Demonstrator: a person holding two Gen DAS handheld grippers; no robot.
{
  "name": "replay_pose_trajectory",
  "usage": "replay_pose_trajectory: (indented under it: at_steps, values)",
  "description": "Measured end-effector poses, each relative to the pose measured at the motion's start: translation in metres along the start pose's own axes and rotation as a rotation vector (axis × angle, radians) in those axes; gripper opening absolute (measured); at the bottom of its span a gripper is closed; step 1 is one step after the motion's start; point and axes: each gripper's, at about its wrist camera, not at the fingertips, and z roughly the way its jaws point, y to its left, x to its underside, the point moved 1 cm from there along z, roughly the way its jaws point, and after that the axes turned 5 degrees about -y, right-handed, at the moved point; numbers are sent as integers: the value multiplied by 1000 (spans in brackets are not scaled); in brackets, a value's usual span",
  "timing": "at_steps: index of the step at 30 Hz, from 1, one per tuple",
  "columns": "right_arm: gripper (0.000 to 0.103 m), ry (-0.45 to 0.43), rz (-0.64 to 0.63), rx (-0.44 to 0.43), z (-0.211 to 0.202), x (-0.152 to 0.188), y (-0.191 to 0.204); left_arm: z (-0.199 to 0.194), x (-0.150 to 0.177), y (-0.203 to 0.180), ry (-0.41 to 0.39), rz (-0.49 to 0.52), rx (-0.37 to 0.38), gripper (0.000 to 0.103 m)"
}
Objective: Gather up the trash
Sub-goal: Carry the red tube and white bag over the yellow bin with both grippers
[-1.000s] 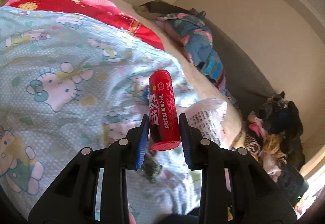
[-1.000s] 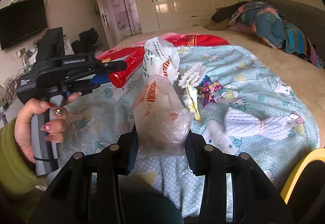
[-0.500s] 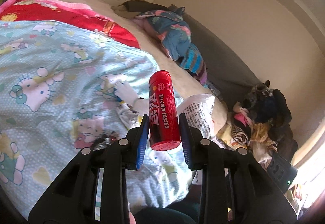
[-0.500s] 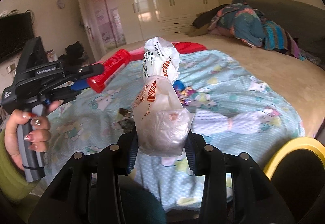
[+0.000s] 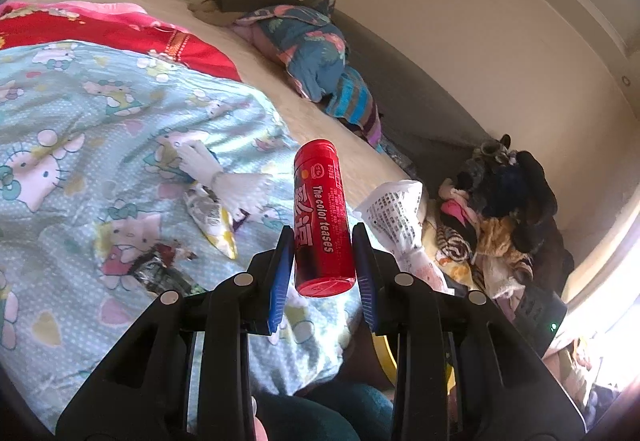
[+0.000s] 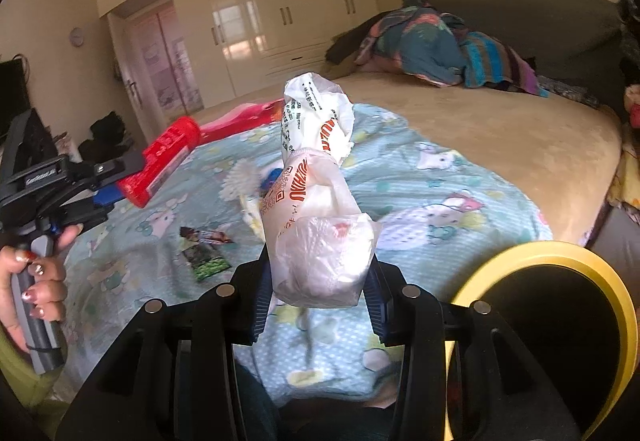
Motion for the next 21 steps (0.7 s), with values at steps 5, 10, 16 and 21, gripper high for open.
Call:
replay_pose_trajectory:
  at_steps: [5, 10, 16, 21]
  values:
    - [38, -12, 26, 33, -8, 2, -13, 6, 9, -15, 24, 33, 23, 23]
    - [38, -17, 47, 64, -17, 4, -25, 14, 17, -29, 52, 62, 45, 23]
    - [38, -23, 72, 107, -27, 5, -41, 23, 26, -42, 79, 106, 60, 23]
    - [38, -27, 94, 155, -36, 9, -57, 28, 32, -53, 92, 141, 65, 23]
